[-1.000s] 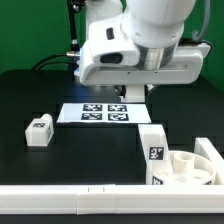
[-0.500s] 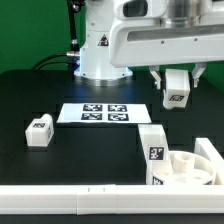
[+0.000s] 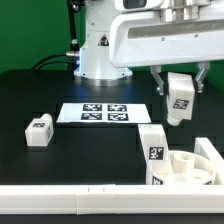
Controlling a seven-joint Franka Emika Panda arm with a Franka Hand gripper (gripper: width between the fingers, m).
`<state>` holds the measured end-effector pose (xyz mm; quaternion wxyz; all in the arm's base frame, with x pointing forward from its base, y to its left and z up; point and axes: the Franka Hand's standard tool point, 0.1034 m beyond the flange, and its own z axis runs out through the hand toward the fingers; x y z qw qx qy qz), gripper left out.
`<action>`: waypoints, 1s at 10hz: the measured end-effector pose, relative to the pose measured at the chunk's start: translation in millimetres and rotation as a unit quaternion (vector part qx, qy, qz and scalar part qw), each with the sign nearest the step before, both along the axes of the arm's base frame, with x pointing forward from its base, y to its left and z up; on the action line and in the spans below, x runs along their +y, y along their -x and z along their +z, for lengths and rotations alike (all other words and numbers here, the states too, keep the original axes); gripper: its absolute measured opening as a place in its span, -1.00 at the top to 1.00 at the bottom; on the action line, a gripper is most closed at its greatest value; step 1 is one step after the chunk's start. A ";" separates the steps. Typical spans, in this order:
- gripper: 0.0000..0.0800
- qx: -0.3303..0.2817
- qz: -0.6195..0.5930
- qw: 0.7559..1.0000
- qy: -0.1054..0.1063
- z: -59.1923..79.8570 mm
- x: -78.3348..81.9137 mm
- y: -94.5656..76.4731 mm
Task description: Assemble stool
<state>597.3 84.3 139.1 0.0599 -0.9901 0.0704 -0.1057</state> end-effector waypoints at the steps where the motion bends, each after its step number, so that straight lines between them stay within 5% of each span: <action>1: 0.19 -0.036 -0.005 0.999 0.008 7.2 -8.7 -17.1; 4: 0.19 -0.131 -0.013 0.991 0.037 6.7 -13.8 -15.5; 6: 0.19 -0.188 -0.015 0.981 0.051 8.2 -12.0 -29.9; 8: 0.19 -0.241 -0.030 0.969 0.049 0.6 -3.0 -41.4; 10: 0.19 -0.230 -0.028 0.972 0.046 -2.0 4.2 -41.3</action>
Offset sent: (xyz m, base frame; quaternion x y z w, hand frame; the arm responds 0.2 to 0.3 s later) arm 0.0000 0.0000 0.0000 0.0000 0.1938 0.0000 0.9810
